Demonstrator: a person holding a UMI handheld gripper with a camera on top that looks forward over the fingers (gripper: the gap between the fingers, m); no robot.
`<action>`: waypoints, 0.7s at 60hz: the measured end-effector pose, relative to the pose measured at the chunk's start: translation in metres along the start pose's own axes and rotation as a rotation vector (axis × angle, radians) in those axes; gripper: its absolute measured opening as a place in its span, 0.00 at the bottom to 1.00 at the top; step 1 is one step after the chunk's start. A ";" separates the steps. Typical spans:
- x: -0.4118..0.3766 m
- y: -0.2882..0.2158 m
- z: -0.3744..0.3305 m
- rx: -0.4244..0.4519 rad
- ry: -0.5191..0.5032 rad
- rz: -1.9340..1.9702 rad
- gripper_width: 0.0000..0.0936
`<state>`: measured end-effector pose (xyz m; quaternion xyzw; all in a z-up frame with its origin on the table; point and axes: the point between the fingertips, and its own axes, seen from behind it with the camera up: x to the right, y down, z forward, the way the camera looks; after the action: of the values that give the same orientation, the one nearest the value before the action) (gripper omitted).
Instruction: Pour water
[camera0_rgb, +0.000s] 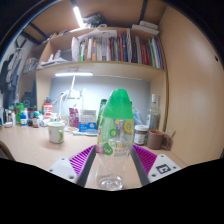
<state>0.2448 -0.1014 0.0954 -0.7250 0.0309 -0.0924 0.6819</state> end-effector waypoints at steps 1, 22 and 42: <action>0.001 0.001 0.003 -0.001 0.012 0.000 0.75; 0.003 -0.013 0.028 -0.002 0.086 0.021 0.39; -0.065 -0.169 0.162 0.137 0.120 -1.060 0.39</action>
<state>0.1958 0.0803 0.2494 -0.5885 -0.3067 -0.4671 0.5843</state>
